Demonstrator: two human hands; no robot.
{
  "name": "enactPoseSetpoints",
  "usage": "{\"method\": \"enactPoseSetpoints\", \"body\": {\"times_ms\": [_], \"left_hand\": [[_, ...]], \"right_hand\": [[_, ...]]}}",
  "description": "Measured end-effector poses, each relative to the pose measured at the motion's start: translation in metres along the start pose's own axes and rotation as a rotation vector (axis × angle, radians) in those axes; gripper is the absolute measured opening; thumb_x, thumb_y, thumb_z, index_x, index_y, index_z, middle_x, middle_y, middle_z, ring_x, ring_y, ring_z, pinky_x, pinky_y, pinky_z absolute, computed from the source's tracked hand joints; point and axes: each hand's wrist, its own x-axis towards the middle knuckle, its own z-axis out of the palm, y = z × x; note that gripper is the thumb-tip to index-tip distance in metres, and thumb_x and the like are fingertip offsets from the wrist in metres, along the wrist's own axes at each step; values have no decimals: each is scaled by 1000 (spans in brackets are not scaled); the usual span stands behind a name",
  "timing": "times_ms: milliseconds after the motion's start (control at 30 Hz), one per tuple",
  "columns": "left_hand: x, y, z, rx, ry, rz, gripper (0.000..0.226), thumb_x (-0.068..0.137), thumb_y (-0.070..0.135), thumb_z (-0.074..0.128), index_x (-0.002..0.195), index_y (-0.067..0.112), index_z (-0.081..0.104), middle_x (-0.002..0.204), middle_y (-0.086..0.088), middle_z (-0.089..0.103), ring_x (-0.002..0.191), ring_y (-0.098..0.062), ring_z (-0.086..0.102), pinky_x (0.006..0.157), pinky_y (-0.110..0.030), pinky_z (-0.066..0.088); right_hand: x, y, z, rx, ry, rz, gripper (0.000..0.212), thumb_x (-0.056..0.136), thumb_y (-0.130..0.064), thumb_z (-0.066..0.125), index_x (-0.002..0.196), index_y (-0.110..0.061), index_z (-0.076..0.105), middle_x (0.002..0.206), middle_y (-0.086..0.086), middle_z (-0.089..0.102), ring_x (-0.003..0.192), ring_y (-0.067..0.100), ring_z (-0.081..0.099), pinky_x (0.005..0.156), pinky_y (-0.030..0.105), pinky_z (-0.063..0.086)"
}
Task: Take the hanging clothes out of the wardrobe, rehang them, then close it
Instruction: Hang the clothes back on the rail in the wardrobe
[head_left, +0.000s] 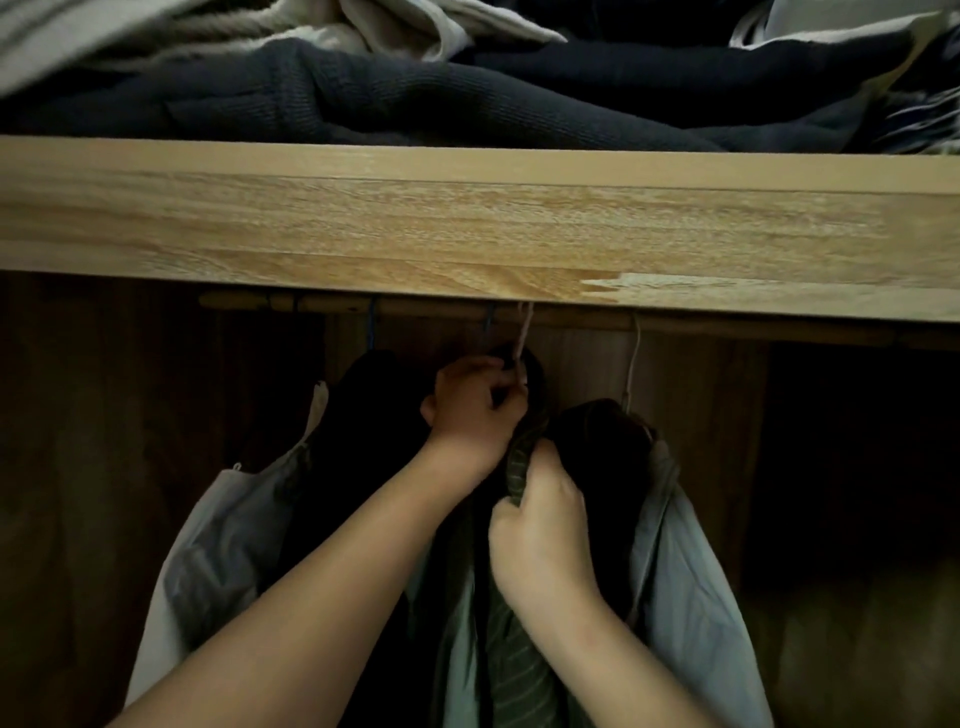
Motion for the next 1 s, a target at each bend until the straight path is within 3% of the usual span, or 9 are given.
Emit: {"method": "enactPoseSetpoints", "body": {"times_ms": [133, 233, 400, 533, 633, 700, 800, 900, 1000], "left_hand": [[0, -3, 0, 34, 4, 27, 20, 90, 23, 56, 103, 15, 69, 130, 5, 49, 130, -14, 31, 96, -24, 19], [12, -8, -1, 130, -19, -4, 20, 90, 28, 56, 103, 19, 70, 124, -1, 56, 126, -22, 41, 102, -35, 33], [2, -23, -2, 205, -70, -166, 45, 89, 25, 56, 132, 16, 45, 135, -12, 43, 125, -31, 43, 104, -38, 38], [-26, -42, -3, -5, -208, -205, 33, 86, 22, 58, 116, 10, 56, 115, -12, 62, 107, -27, 59, 91, -39, 50], [-31, -41, -11, -121, -33, -219, 28, 83, 6, 57, 111, 4, 59, 108, -17, 65, 101, -29, 61, 88, -39, 50], [-30, -42, -21, -212, 85, -257, 27, 85, 1, 55, 112, 0, 60, 108, -20, 64, 102, -31, 61, 89, -40, 50], [-26, -50, -43, -284, 207, -336, 25, 88, 0, 53, 111, -4, 61, 107, -21, 64, 101, -32, 61, 88, -37, 48], [-25, -57, -61, -183, 166, -306, 21, 87, 1, 52, 104, -3, 63, 103, -23, 65, 98, -34, 62, 84, -36, 49], [-30, -58, -70, 2, 44, -263, 20, 89, 5, 51, 106, 0, 60, 105, -19, 63, 99, -30, 59, 75, -26, 42]], "right_hand": [[-1, 4, 15, -9, 44, -12, 36, 84, 7, 44, 113, -12, 49, 102, 0, 54, 103, 18, 54, 89, 24, 43], [12, 5, 20, -40, 52, -22, 32, 84, 7, 43, 111, -9, 49, 101, 7, 58, 100, 27, 58, 82, 26, 44], [27, 15, 9, -192, -223, 61, 29, 86, -7, 48, 114, -11, 49, 103, 8, 60, 99, 31, 59, 76, 26, 46], [10, 16, -4, -3, -295, 37, 25, 76, -5, 57, 99, -15, 50, 83, 2, 57, 82, 22, 58, 62, 25, 44], [6, 16, -3, 180, -377, 54, 39, 73, 4, 54, 106, -17, 53, 85, 7, 60, 78, 22, 61, 63, 27, 48], [9, 13, 2, 195, -377, 23, 37, 71, 6, 51, 101, -15, 54, 81, 5, 57, 76, 21, 58, 64, 26, 46], [13, -4, 17, 210, -406, -24, 36, 68, -2, 47, 101, -16, 55, 84, 2, 56, 82, 18, 56, 71, 22, 44], [16, -22, 35, 189, -426, -64, 46, 63, -11, 44, 107, -15, 55, 90, 2, 55, 90, 23, 57, 78, 27, 44], [13, -26, 43, 175, -447, -59, 38, 75, 0, 51, 111, -14, 51, 86, 2, 54, 91, 28, 58, 75, 30, 46]]}}
